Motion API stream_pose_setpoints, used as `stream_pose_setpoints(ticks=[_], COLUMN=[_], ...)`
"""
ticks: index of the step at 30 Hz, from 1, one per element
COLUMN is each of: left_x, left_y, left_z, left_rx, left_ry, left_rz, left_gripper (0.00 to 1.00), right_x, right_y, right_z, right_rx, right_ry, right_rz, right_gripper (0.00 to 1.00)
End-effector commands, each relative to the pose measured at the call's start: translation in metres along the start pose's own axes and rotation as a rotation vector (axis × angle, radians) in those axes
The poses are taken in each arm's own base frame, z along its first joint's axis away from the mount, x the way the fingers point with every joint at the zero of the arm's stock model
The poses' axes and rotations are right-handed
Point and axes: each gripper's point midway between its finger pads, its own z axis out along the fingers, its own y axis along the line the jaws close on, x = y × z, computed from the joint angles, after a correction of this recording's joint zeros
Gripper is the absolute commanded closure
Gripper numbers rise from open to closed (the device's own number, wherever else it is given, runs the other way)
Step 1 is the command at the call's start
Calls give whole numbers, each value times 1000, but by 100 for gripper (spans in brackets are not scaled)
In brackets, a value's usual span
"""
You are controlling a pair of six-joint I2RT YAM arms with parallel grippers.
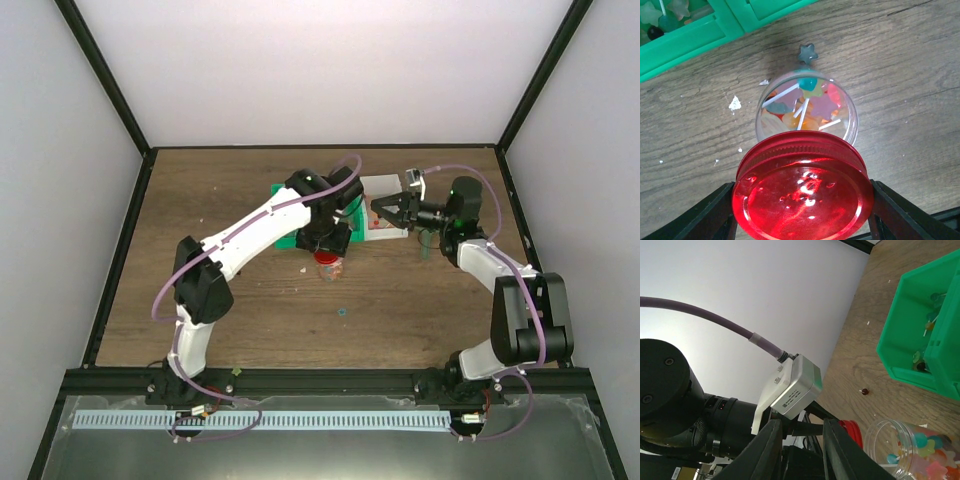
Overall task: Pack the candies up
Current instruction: Close the bottle lid on the packing bottle.
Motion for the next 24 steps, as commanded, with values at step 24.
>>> stream_pose_setpoints(ticks=[24], left_x=[-21], left_y=[-10], left_z=[22], left_rx=[-20], left_ry=[2], left_rz=[51], left_gripper=[35], right_x=[40], right_y=[-101], right_z=[-4], right_rx=[342], right_ry=[83], right_rz=[88], right_gripper=[75])
